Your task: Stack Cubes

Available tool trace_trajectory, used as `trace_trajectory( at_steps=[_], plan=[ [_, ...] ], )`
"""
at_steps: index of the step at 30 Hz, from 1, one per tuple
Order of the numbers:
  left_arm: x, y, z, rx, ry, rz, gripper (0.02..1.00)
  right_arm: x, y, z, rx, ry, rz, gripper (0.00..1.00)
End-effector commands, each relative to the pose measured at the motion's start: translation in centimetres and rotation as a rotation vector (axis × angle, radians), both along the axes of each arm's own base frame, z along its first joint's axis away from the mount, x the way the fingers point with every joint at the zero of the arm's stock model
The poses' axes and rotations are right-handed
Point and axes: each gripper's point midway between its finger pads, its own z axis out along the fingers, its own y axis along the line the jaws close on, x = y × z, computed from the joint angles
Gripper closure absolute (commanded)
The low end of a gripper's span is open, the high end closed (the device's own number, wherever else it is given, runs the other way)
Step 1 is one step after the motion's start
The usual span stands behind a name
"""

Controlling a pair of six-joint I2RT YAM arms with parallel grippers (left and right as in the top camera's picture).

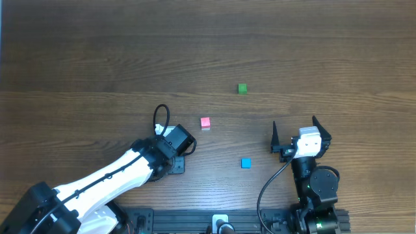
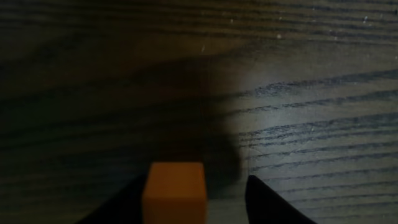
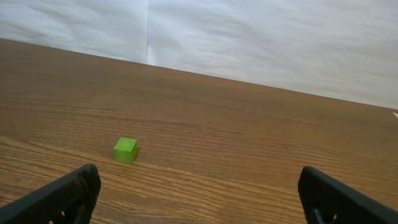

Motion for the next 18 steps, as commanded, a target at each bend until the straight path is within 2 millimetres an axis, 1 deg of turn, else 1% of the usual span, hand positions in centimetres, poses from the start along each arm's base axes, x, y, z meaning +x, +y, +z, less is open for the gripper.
trace_trajectory(
  at_steps=[1, 8, 10, 13, 18],
  plan=[
    [-0.62, 0.34, -0.51, 0.004, 0.028, -0.001, 0.595, -0.02, 0.24, -0.20, 0.003, -0.001, 0.012, 0.007],
    [-0.68, 0.31, -0.52, 0.002, 0.031, -0.001, 0.704, -0.02, 0.24, -0.20, 0.003, -0.001, 0.012, 0.007],
    [-0.68, 0.31, -0.52, 0.002, 0.031, -0.001, 0.757, -0.02, 0.24, -0.20, 0.003, -0.001, 0.012, 0.009],
    [-0.67, 0.31, -0.52, 0.002, 0.031, -0.001, 0.807, -0.02, 0.24, -0.20, 0.003, -0.001, 0.012, 0.009],
    [-0.39, 0.06, -0.31, -0.015, 0.024, 0.051, 0.890, -0.02, 0.24, -0.20, 0.003, -0.001, 0.012, 0.007]
  ],
)
